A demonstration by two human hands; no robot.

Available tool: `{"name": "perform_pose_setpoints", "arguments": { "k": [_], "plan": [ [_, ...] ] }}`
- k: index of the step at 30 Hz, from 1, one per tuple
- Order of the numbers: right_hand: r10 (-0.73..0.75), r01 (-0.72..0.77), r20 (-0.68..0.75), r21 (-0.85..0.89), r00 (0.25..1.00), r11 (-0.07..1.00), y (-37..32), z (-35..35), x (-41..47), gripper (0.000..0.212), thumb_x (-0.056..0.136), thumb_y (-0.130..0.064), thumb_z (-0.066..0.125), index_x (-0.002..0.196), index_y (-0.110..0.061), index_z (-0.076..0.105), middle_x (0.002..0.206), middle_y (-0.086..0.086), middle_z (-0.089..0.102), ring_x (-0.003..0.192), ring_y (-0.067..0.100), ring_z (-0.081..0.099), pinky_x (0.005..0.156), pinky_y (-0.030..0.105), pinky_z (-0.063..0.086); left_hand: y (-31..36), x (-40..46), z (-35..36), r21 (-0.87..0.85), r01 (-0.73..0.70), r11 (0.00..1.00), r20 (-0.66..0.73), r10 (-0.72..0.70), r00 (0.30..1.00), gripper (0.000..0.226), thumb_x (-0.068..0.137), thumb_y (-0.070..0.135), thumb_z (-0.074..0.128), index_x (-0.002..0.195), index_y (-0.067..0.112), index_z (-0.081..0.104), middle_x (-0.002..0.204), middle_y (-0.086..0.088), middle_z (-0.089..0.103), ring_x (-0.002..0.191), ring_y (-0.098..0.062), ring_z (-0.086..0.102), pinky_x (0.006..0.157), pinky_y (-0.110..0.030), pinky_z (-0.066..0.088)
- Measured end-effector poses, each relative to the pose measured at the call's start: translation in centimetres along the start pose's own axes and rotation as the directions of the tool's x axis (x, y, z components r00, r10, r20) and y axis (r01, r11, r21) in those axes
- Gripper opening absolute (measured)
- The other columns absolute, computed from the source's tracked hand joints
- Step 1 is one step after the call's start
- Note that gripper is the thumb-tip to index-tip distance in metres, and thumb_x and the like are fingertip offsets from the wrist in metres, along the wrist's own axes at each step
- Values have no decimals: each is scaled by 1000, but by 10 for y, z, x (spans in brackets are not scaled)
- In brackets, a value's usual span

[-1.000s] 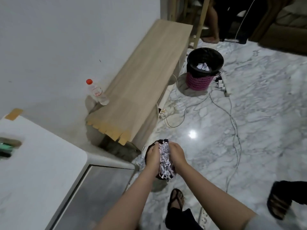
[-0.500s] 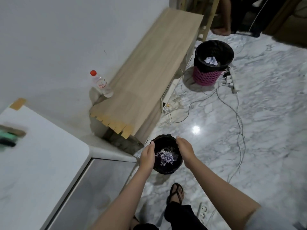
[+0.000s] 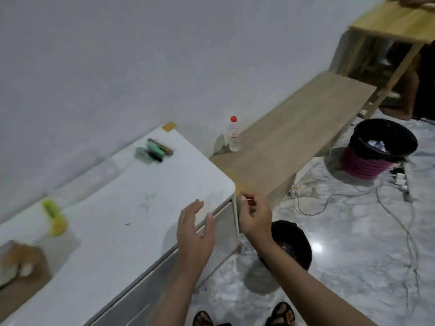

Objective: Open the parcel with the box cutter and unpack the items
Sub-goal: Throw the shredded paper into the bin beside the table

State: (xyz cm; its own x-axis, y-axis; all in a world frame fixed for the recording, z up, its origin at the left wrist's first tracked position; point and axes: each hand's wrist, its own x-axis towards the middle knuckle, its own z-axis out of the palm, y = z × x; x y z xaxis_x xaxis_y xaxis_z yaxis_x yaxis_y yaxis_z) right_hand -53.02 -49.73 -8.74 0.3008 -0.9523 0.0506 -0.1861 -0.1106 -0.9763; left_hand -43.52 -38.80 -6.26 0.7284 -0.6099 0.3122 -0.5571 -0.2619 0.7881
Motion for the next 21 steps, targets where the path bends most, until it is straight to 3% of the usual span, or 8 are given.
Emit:
{"name": "perform_pose_setpoints", "arguments": {
  "k": [3,5,9,12,15,18,21],
  "plan": [
    [-182,184,96,-7,979,983,-32,54,-19,16,89,-21,53,101,-17,63,93,-1,61,75,7,59,60,13,47,-40,5,-57,67,121,990,-89,-114,989,36,88,28,56,119,11,59,125,-4,57,121,-15,48,105,-26,36],
    [-254,264,176,-35,951,964,-44,87,-31,18,88,-15,56,104,-13,64,97,-3,59,80,10,60,64,20,52,-70,6,-91,118,234,965,-135,-218,967,44,86,37,53,122,11,58,131,-10,55,127,-26,45,108,-43,35],
    [-273,350,383,-147,882,925,-51,145,-41,30,86,-11,60,116,-7,60,113,10,60,102,23,59,86,34,51,-122,11,-148,366,391,845,-119,-374,920,61,85,49,45,135,14,47,150,-9,35,141,-27,26,112,-57,12],
    [-181,379,512,-313,839,871,-51,177,-35,49,87,-18,61,132,-5,47,134,14,49,125,32,43,102,37,38,-150,10,-169,538,339,772,-17,-392,920,73,85,60,31,143,16,35,157,-8,20,145,-27,15,110,-62,6],
    [-73,397,540,-514,839,760,-54,202,-26,63,88,-32,59,141,-8,35,147,13,35,133,35,32,109,44,30,-161,8,-169,626,252,738,24,-341,940,86,78,64,12,142,13,36,156,-12,22,143,-31,18,108,-64,11],
    [-81,464,571,-567,817,680,-53,220,-22,61,89,-32,56,141,-9,35,149,12,35,135,34,31,112,46,27,-163,9,-168,608,264,749,20,-347,938,84,77,63,13,141,14,36,155,-12,23,142,-32,18,109,-62,12],
    [-166,574,646,-494,745,653,-49,228,-27,45,92,-18,51,134,-4,47,144,13,43,132,33,36,110,40,31,-164,9,-169,598,260,758,22,-340,940,83,77,63,15,141,14,37,155,-12,24,141,-32,19,109,-61,13]
  ]
}}
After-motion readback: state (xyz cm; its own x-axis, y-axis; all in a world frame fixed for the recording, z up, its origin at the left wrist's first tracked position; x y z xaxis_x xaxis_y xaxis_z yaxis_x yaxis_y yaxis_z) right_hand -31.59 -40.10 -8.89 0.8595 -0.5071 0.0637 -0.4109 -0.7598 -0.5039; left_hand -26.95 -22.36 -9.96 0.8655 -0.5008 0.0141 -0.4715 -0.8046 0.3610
